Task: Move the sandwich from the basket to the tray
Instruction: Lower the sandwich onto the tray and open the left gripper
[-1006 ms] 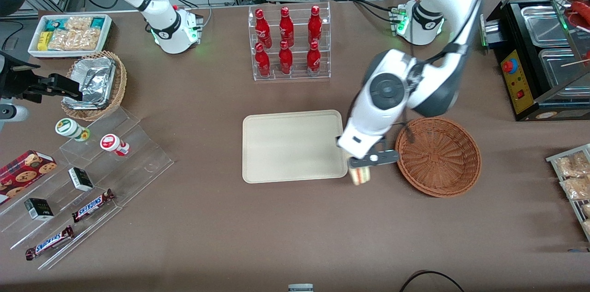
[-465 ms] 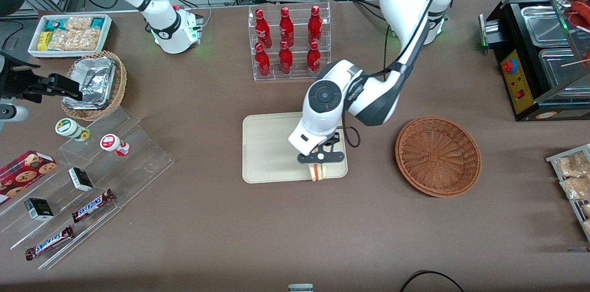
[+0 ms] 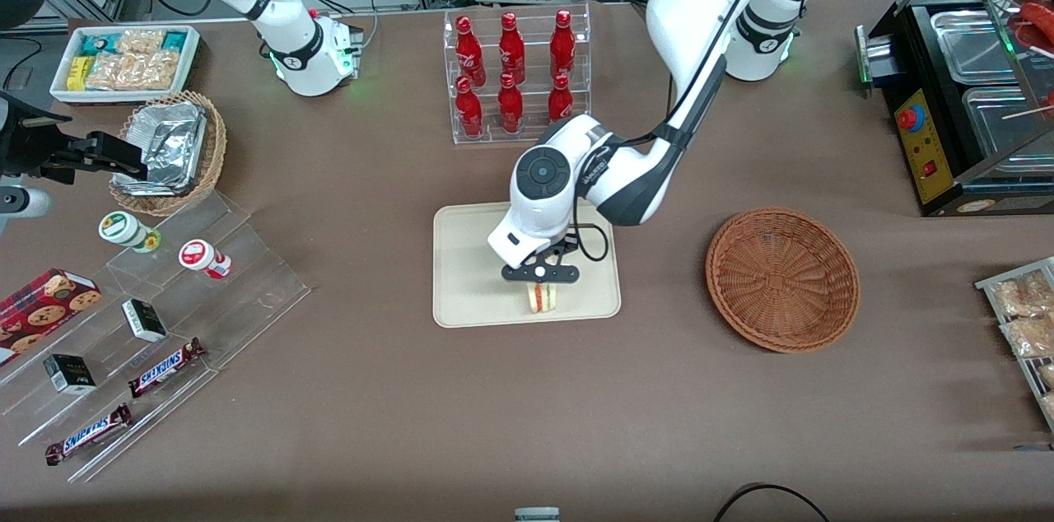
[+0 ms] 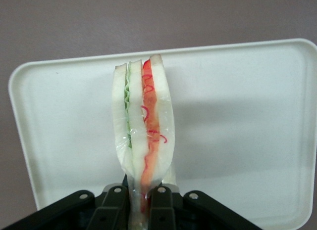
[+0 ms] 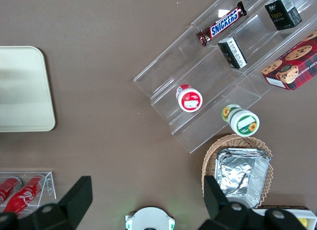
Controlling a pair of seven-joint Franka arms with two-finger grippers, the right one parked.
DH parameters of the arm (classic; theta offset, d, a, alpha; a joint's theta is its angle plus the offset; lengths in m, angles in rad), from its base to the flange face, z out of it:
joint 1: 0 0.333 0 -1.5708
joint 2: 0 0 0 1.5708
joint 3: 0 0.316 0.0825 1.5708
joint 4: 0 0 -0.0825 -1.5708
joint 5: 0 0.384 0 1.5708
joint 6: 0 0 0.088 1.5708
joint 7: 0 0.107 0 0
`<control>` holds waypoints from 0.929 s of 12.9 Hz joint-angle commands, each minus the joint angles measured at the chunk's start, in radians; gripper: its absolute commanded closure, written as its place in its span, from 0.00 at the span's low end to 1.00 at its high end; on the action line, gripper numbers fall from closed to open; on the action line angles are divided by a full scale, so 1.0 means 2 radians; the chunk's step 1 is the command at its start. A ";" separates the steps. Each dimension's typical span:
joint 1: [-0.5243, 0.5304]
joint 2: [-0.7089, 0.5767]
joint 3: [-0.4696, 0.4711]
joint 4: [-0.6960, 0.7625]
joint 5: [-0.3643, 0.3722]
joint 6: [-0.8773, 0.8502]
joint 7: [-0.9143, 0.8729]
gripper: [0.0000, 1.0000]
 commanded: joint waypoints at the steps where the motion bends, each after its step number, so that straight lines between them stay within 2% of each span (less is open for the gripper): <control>1: -0.016 0.017 0.007 0.017 -0.005 -0.002 -0.008 1.00; 8: -0.024 0.024 0.007 0.009 -0.004 -0.003 -0.008 1.00; 11: -0.024 0.026 0.007 0.009 -0.005 -0.003 -0.009 0.69; 12: -0.024 0.026 0.007 0.009 -0.004 -0.003 -0.009 0.46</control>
